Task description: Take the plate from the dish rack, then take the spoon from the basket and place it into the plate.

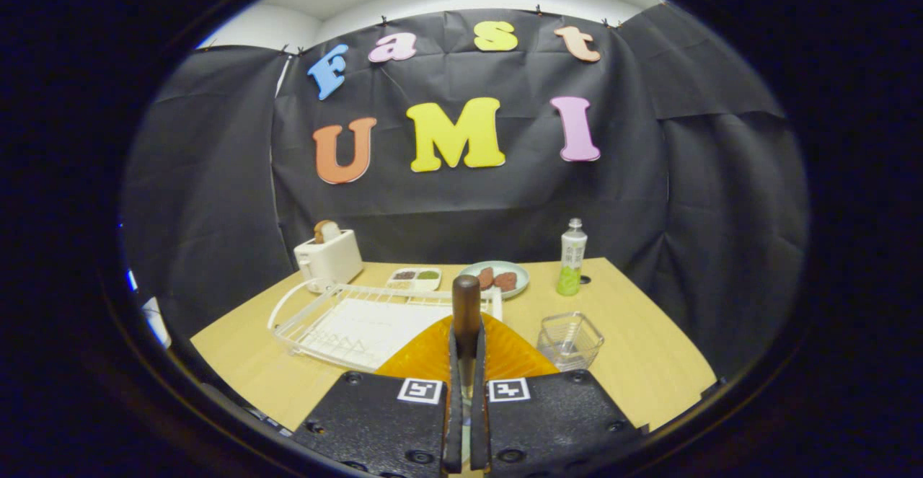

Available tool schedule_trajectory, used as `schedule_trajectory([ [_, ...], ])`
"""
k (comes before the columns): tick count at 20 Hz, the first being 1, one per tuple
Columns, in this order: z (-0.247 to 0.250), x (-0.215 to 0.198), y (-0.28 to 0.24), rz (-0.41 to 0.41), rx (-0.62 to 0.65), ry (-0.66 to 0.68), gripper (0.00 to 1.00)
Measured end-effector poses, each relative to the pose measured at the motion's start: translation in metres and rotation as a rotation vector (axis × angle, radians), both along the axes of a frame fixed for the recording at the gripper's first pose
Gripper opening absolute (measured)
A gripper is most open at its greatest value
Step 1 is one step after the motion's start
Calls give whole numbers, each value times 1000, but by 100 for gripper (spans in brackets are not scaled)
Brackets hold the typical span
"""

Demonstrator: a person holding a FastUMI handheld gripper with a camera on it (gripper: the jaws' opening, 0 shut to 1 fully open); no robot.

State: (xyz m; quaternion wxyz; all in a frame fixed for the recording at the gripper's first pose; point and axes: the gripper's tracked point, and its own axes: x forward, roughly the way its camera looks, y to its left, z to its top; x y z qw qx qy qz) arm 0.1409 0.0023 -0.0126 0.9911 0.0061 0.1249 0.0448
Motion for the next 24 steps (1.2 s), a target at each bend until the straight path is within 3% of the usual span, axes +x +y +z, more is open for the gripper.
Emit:
schedule_trajectory([
  [9, -98, -40, 50, -18, 121, 104, 10],
  [16, -95, -45, 44, -58, -14, 11, 15],
  [21, -90, -40, 30, -91, -29, -15, 19],
  [22, -86, -41, 26, -102, -38, -37, 27],
  [24, -76, -45, 21, -102, -84, -78, 65],
])
